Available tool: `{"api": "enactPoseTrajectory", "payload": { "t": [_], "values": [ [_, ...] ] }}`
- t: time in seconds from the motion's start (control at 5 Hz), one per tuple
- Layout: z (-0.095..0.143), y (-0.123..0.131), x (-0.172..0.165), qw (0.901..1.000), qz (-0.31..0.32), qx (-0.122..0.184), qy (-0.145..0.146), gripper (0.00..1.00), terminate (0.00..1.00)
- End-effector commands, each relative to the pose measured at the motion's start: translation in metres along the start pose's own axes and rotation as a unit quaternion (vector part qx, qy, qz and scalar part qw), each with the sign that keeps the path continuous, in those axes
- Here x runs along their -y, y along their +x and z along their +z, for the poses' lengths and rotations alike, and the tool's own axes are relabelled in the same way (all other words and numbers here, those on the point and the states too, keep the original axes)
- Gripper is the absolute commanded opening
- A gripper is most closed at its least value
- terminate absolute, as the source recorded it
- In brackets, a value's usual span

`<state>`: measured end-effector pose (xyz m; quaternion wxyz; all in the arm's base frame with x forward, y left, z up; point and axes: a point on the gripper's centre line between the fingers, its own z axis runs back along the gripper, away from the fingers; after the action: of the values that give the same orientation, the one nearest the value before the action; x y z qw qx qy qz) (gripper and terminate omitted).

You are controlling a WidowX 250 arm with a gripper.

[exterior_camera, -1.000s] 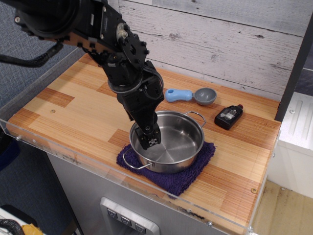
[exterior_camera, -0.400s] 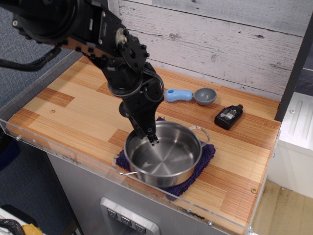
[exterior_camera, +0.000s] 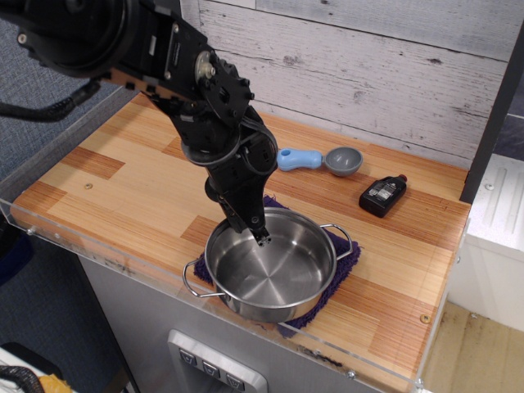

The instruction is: Pick up the pot and place it on the left of the blue spoon

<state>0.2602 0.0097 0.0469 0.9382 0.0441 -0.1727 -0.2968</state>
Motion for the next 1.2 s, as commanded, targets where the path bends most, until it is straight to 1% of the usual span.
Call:
{"api": "enactPoseTrajectory", "payload": {
  "t": [0.0,0.2,0.4,0.6,0.8,1.0],
  "values": [
    [0.01,0.011,-0.006,0.9996,-0.016,0.021,0.006,0.0,0.0],
    [0.026,0.025,-0.024,0.9987,-0.011,0.047,0.016,0.0,0.0],
    [0.042,0.03,-0.043,0.9975,0.002,0.065,0.027,0.0,0.0],
    [0.052,0.027,-0.054,0.9968,0.012,0.073,0.032,0.0,0.0],
    [0.065,0.025,-0.073,0.9957,0.021,0.077,0.046,0.0,0.0],
    [0.07,0.021,-0.097,0.995,0.032,0.074,0.06,0.0,0.0]
  ]
}}
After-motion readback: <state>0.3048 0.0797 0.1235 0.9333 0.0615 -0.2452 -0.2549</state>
